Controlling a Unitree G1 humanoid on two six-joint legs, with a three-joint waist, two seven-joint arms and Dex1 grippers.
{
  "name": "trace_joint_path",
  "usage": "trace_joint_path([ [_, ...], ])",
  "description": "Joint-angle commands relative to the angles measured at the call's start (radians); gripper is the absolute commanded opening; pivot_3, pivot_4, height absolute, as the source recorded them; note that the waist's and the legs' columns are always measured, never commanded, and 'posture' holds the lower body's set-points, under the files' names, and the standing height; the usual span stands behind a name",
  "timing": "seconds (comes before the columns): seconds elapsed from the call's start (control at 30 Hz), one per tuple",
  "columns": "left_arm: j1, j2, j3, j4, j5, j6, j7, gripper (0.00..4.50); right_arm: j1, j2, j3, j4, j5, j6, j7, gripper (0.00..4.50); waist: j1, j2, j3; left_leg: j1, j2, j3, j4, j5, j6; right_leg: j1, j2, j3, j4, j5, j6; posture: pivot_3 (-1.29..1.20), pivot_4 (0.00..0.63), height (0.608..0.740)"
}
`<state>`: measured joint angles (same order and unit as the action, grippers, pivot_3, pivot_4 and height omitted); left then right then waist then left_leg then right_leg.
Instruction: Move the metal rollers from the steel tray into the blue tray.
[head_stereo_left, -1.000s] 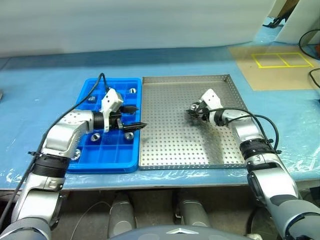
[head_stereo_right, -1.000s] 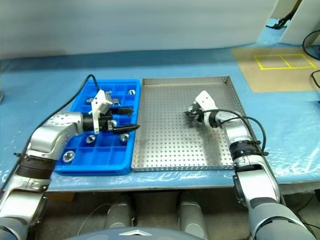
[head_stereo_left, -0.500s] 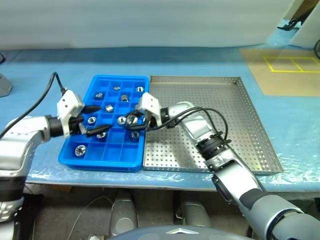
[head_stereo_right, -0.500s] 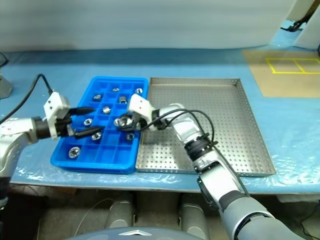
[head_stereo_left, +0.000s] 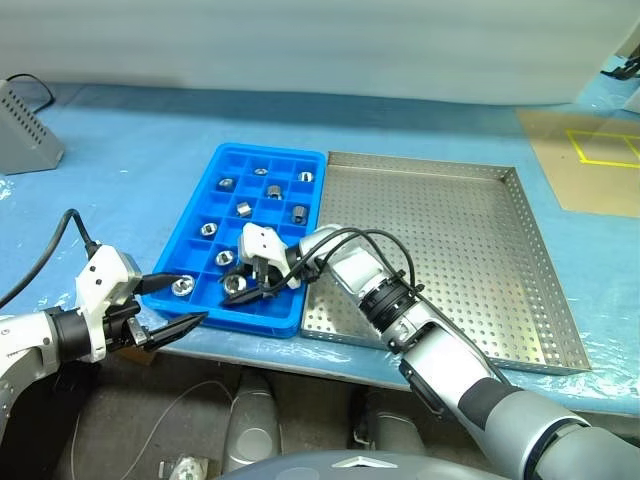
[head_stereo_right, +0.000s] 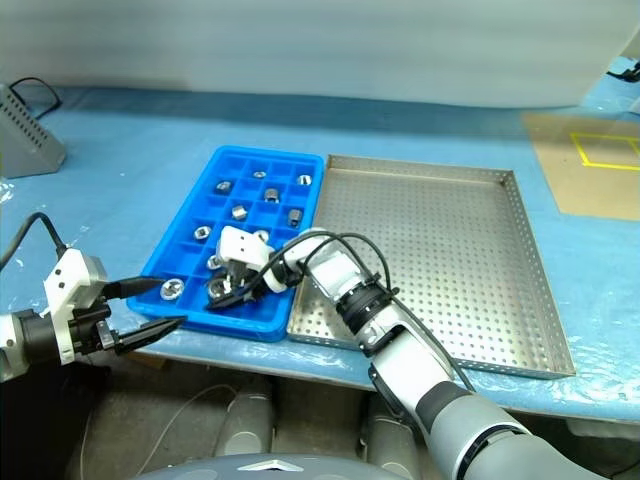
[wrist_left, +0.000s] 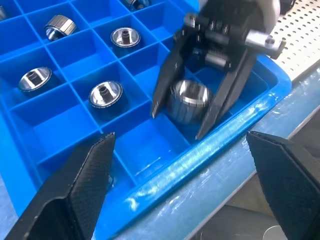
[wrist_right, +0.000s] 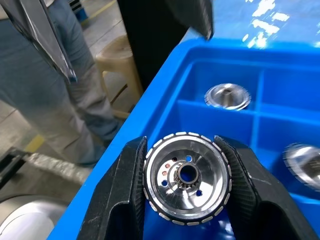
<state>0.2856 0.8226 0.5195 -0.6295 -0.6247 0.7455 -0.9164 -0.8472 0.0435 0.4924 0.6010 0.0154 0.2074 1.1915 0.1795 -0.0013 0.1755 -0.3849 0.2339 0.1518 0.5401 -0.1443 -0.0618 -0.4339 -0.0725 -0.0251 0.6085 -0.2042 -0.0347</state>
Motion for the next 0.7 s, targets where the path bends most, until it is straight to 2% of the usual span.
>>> trace_joint_path([
  [0.03,-0.015,-0.005,0.004,-0.026,-0.025,-0.005,0.030,4.44,0.023,-0.008,0.020,0.012,-0.018,-0.010,0.013,1.67,0.007,0.000,0.000,0.001,0.000,0.000,0.000,0.000,0.000,0.001,0.000,0.000,0.000,0.000,0.000,0.44,0.150,0.740],
  [0.1,-0.026,-0.004,-0.009,-0.018,-0.026,-0.010,0.037,4.44,0.022,-0.010,0.015,0.027,-0.031,-0.049,-0.005,1.67,0.012,-0.001,0.000,0.002,0.000,0.000,0.000,0.000,0.000,0.002,0.000,0.001,0.000,0.000,0.001,0.43,0.150,0.740],
  [0.13,-0.037,-0.002,-0.019,-0.011,-0.026,-0.013,0.039,4.44,0.022,-0.015,0.011,0.020,-0.025,-0.046,0.009,2.40,0.014,-0.001,0.000,0.002,0.000,0.000,0.000,0.000,0.000,0.002,0.000,0.001,0.000,0.000,0.001,0.42,0.150,0.740],
  [0.23,-0.081,0.008,-0.056,0.016,-0.020,-0.024,0.037,4.44,0.000,-0.019,-0.014,0.020,-0.016,-0.010,0.001,3.28,0.021,-0.001,-0.001,0.002,-0.001,0.000,0.000,0.000,0.000,0.002,0.000,0.001,0.000,0.000,0.001,0.38,0.150,0.740],
  [0.33,-0.130,0.014,-0.086,0.051,-0.015,-0.034,0.031,4.44,-0.016,-0.030,-0.052,0.002,-0.003,0.003,-0.017,3.28,0.021,-0.001,-0.001,0.002,-0.001,0.000,0.000,0.001,-0.002,0.002,0.000,0.001,0.000,0.000,-0.001,0.35,0.150,0.740],
  [0.5,-0.273,-0.004,-0.183,0.150,0.010,-0.077,0.034,4.44,-0.028,-0.123,-0.154,-0.139,0.056,0.058,-0.020,3.28,0.026,0.000,0.000,0.000,-0.001,0.000,0.002,0.002,-0.002,0.002,0.000,0.001,0.001,0.002,-0.003,0.24,0.150,0.740],
  [0.7,-0.527,-0.089,-0.315,0.359,0.068,-0.160,0.046,4.44,0.056,-0.330,-0.297,-0.427,0.150,0.254,-0.037,3.28,-0.005,-0.002,-0.001,0.001,-0.001,0.001,0.004,0.005,-0.007,0.002,0.001,0.002,0.006,0.002,-0.002,0.06,0.150,0.740],
])
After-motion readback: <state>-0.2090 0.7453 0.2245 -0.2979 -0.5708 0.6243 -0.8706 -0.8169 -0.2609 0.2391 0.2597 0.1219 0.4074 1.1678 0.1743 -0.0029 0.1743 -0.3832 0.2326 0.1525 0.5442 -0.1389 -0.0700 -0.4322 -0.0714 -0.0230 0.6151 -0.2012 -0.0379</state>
